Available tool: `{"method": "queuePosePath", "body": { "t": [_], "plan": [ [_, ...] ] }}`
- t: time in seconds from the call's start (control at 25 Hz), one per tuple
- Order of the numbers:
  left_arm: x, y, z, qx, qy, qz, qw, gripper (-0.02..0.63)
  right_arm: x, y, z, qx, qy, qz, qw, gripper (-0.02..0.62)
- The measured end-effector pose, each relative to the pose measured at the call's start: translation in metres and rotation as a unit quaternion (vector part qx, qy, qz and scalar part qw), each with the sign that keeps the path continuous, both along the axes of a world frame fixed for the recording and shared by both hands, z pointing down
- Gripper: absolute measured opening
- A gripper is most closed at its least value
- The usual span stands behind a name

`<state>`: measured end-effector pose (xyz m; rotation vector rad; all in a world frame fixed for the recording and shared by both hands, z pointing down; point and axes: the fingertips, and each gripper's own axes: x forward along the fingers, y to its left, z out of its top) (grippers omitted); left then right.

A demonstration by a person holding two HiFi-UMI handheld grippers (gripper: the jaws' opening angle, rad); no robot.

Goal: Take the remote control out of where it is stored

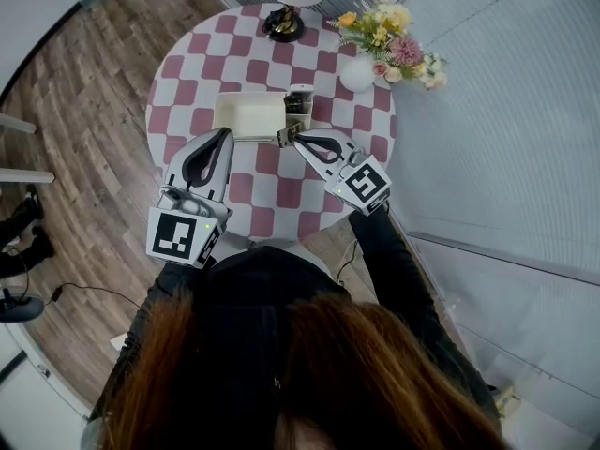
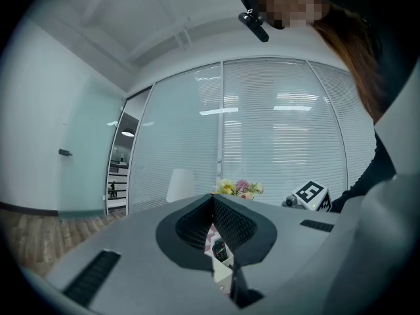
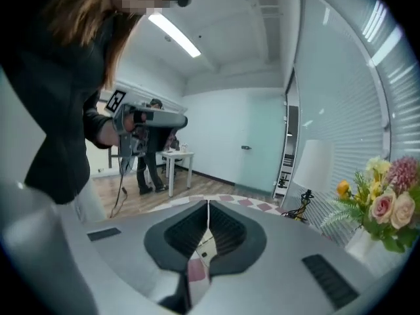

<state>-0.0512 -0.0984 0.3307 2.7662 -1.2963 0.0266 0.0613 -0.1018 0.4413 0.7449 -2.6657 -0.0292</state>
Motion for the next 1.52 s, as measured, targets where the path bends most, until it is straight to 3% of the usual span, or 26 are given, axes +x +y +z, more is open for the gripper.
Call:
{"method": "queuePosePath", "body": {
  "t": [0.16, 0.48, 0.64, 0.72, 0.84, 1.04, 1.52],
  "plan": [
    [-0.005, 0.004, 0.0, 0.001, -0.002, -0.006, 1.0, 0.009, 0.0, -0.002, 0.031, 0.02, 0.072, -0.032, 0.997, 0.015],
    [-0.012, 0.013, 0.001, 0.001, -0.009, -0.019, 0.9998, 0.009, 0.001, 0.007, 0.071, 0.012, 0.133, -0.118, 0.984, 0.017],
    [-0.019, 0.014, 0.003, -0.001, -0.011, -0.032, 0.9994, 0.009, 0.008, 0.004, 0.083, 0.002, 0.137, -0.125, 0.983, 0.035],
    [-0.023, 0.014, 0.002, -0.002, -0.012, -0.038, 0.9992, 0.009, 0.01, 0.001, 0.089, -0.005, 0.14, -0.123, 0.982, 0.124],
    [-0.029, 0.014, 0.004, -0.008, -0.011, -0.05, 0.9987, 0.009, 0.01, 0.0, 0.099, -0.014, 0.152, -0.133, 0.979, 0.169],
    [-0.039, 0.014, 0.005, -0.004, -0.025, -0.07, 0.9973, 0.009, 0.009, -0.015, 0.11, 0.033, 0.191, -0.126, 0.973, 0.215],
    [-0.054, 0.015, 0.008, -0.011, -0.033, -0.099, 0.9945, 0.009, -0.001, -0.027, 0.143, 0.024, 0.216, -0.15, 0.964, 0.245]
  ]
}}
